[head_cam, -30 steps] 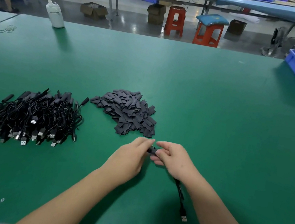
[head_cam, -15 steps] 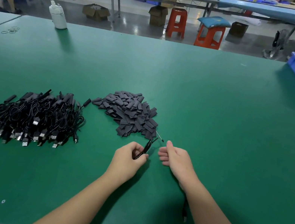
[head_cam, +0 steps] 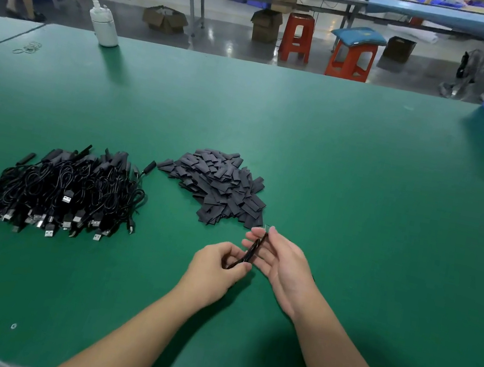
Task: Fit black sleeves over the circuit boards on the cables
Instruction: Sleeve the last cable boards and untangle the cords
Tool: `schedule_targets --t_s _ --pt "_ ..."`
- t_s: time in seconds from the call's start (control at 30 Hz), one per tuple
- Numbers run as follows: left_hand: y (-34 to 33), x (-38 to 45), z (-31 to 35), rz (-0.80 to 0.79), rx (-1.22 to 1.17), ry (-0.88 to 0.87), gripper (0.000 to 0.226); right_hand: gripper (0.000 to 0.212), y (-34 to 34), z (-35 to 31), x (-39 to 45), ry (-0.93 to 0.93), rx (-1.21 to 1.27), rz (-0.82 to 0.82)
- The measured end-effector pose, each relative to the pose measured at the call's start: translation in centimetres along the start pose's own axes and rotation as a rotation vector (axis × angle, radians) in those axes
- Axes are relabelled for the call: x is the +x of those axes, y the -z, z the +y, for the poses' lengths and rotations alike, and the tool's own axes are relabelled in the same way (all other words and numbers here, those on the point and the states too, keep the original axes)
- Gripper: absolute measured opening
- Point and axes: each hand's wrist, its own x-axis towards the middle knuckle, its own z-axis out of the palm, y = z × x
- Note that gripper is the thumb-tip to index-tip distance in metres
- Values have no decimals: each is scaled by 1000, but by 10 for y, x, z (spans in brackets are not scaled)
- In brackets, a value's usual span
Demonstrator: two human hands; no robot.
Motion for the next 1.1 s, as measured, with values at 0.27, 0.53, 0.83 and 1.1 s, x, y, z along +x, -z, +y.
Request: schedule_targets --t_s 0.27,0.53,0.83,1.1 --pt "46 40 -9 300 322 -43 14 28 -1 10 5 -99 -468 28" --pt "74 91 -19 294 551 204 35 29 -3 10 -4 -77 -773 -53" --pt "75 75 -21 270 30 64 17 28 2 9 -2 -92 -659 -108" --pt "49 23 7 -129 -382 -21 27 24 -5 4 -1 -145 -451 -139"
